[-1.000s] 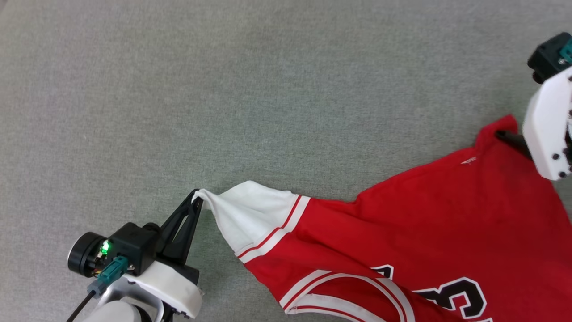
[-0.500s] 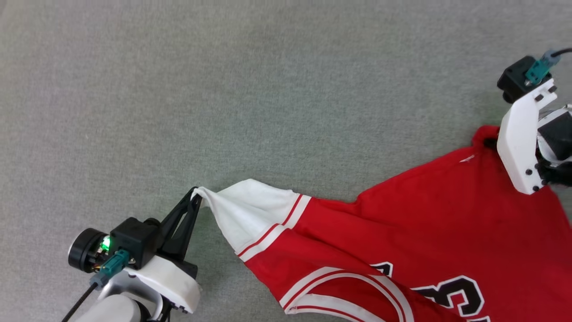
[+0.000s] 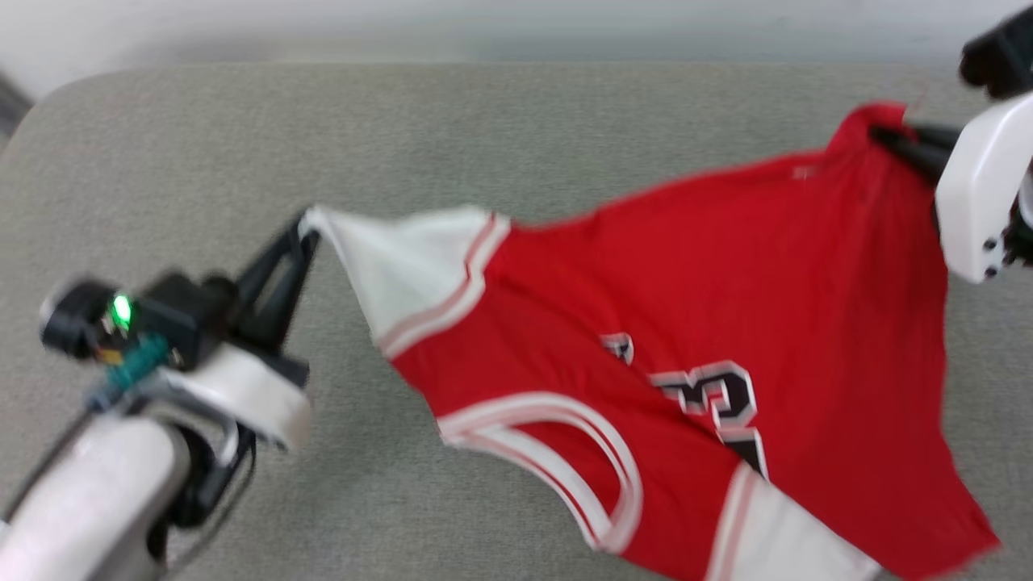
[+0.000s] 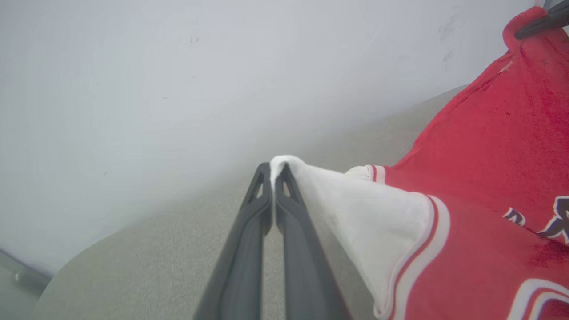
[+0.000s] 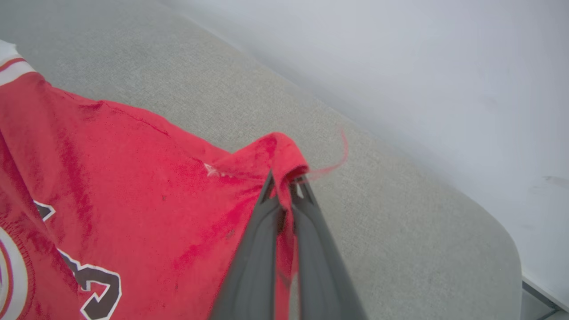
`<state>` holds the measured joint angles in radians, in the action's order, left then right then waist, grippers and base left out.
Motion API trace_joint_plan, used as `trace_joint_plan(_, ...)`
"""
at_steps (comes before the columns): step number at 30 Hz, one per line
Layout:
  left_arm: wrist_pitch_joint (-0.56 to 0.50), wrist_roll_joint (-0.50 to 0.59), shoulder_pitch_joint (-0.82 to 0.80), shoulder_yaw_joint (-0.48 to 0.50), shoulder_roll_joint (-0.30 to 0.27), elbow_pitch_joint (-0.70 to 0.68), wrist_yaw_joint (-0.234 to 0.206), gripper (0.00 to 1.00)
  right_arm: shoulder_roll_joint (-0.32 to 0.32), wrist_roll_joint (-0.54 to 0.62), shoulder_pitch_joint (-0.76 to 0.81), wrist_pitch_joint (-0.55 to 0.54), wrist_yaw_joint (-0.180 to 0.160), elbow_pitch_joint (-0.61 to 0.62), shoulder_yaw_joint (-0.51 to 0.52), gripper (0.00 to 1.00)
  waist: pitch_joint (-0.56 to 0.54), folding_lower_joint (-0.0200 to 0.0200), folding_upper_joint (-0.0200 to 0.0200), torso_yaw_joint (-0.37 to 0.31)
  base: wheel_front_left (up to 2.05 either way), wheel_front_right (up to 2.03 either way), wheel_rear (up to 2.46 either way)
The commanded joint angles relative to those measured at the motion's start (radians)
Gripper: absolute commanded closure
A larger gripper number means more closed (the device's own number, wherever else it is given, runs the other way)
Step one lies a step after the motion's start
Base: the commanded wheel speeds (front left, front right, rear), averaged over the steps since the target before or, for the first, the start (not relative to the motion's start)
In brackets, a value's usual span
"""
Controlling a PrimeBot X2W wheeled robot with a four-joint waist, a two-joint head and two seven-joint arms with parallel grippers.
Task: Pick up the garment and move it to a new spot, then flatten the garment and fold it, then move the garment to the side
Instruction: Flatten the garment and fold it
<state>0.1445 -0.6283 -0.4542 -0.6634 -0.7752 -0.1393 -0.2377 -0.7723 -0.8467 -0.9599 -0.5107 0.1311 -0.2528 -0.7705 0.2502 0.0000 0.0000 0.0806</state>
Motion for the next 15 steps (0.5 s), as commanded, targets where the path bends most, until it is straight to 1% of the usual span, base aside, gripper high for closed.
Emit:
trace_joint_plan(1,-0.009,0.007,-0.044,0.012,-0.004,-0.005,0.008,1.0,-0.003,0.011,-0.023,0.021,-0.001,0.003,0.0,1.0,-0.011,0.0,0.0,-0.018,0.0,0.0,0.0)
trace_joint_plan(5,-0.043,0.019,-0.18,0.039,-0.002,0.003,0.039,1.0,0.022,0.048,-0.087,0.118,-0.001,-0.017,0.045,1.0,0.005,0.0,0.0,-0.035,0.0,0.0,0.0)
trace_joint_plan(10,-0.074,0.027,-0.377,0.075,0.022,0.046,0.083,1.0,0.067,0.137,-0.177,0.217,-0.001,-0.067,0.127,1.0,0.047,0.0,0.0,-0.052,0.0,0.0,0.0)
trace_joint_plan(15,-0.099,0.039,-0.59,0.101,0.063,0.122,0.132,1.0,0.137,0.238,-0.29,0.263,-0.001,-0.126,0.212,1.0,0.11,0.0,0.0,-0.063,0.0,0.0,0.0)
